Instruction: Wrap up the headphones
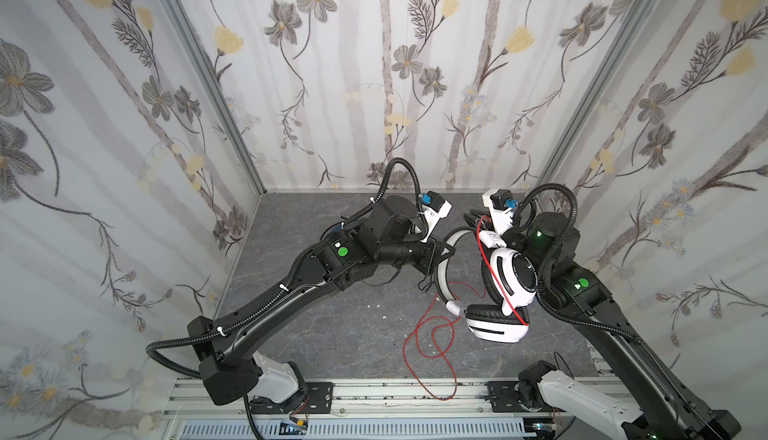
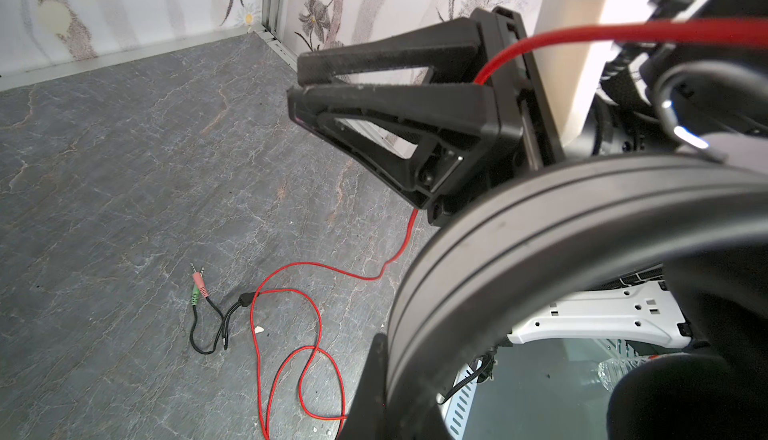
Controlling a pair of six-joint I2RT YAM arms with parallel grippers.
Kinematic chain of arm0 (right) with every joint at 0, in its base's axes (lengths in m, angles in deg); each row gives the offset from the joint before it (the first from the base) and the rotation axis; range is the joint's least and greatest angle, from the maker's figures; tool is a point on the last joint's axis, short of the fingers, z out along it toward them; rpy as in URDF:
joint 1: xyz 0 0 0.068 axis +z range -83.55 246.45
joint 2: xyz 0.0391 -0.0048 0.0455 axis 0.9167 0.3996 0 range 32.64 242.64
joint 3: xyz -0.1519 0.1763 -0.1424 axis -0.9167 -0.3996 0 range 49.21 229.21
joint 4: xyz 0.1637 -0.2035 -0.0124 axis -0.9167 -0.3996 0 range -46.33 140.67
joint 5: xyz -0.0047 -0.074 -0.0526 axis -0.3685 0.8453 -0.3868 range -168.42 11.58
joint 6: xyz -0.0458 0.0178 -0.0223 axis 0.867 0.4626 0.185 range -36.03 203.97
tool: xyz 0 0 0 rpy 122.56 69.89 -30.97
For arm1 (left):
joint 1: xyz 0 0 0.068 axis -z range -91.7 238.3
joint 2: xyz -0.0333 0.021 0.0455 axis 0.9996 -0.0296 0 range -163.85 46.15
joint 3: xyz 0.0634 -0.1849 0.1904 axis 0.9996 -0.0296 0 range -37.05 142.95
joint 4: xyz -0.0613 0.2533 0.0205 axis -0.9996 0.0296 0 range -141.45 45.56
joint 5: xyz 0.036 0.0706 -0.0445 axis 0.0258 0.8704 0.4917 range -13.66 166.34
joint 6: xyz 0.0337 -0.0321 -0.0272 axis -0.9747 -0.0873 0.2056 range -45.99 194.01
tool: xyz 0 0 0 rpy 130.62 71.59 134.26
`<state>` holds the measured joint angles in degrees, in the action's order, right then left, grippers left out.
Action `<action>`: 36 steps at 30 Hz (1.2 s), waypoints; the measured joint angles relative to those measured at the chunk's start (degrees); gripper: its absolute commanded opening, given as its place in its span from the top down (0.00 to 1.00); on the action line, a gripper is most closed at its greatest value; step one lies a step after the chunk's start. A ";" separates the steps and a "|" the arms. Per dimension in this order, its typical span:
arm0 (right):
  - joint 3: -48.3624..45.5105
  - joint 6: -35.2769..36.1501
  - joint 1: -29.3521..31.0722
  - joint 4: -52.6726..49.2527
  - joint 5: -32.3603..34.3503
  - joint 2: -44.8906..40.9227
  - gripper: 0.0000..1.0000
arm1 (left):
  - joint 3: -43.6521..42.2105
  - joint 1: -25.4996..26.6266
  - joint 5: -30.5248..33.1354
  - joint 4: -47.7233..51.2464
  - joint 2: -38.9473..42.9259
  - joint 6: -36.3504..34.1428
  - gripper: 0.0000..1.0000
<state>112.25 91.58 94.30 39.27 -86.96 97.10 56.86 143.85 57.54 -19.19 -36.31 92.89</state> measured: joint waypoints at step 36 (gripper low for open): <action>-4.17 -0.85 -0.39 -0.09 1.09 0.37 0.32 | -4.90 -3.17 -4.98 -7.10 1.57 1.60 1.00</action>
<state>108.08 90.73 93.91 39.19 -85.87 97.48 51.96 140.68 52.55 -26.30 -34.73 94.48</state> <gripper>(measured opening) 0.672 0.060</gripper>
